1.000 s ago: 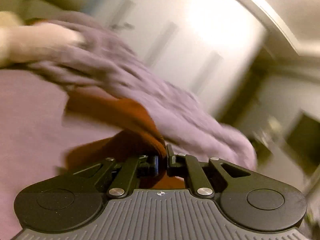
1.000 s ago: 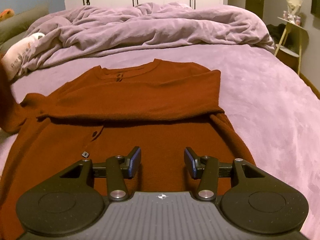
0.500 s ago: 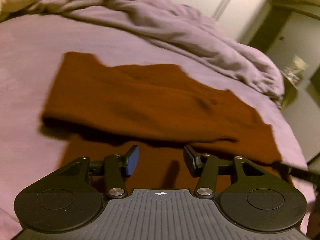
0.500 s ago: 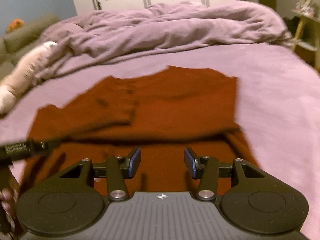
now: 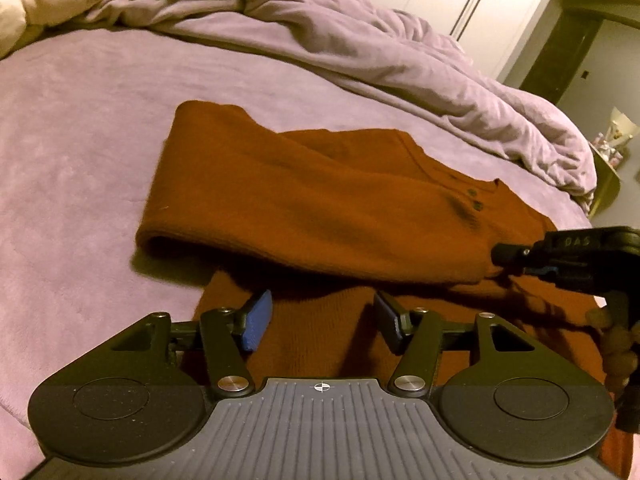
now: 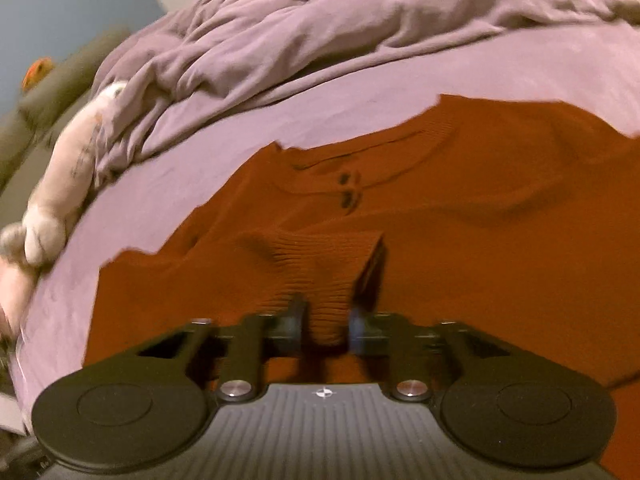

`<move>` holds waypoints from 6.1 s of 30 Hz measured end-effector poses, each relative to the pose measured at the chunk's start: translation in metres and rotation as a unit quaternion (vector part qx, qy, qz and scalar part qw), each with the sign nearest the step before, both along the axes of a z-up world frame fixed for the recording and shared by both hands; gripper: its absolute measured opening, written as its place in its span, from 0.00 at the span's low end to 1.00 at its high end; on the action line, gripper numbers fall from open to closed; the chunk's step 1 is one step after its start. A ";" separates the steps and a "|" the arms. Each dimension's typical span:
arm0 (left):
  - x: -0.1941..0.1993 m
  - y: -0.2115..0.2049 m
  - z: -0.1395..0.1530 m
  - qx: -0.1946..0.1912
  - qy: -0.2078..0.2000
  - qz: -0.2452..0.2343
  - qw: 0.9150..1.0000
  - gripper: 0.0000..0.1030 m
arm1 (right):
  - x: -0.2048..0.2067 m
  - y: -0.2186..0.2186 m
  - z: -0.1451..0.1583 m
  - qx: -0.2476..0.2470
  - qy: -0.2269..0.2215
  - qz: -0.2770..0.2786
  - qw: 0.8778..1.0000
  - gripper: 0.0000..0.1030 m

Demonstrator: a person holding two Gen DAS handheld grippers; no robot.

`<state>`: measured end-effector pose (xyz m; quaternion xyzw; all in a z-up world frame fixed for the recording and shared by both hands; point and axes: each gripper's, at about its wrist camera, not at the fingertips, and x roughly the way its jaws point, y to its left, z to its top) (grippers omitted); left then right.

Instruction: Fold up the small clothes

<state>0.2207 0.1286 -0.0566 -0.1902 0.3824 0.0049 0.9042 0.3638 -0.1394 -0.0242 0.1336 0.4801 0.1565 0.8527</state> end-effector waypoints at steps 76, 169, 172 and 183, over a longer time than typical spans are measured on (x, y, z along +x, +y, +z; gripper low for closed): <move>0.014 -0.030 0.036 0.068 -0.023 -0.019 0.997 0.84 | -0.034 -0.109 0.027 -0.142 -0.129 -0.113 0.975 0.10; -0.096 0.029 0.081 -0.135 0.013 -0.140 0.981 0.09 | -0.229 -0.208 0.048 0.107 0.022 -0.092 0.990 0.05; -0.064 0.028 0.089 -0.108 -0.016 -0.111 0.988 0.09 | -0.192 -0.200 0.063 0.101 -0.024 -0.104 0.989 0.05; -0.013 0.028 0.050 -0.017 -0.024 -0.028 0.999 0.67 | -0.122 -0.162 0.059 -0.071 -0.114 -0.119 0.984 0.38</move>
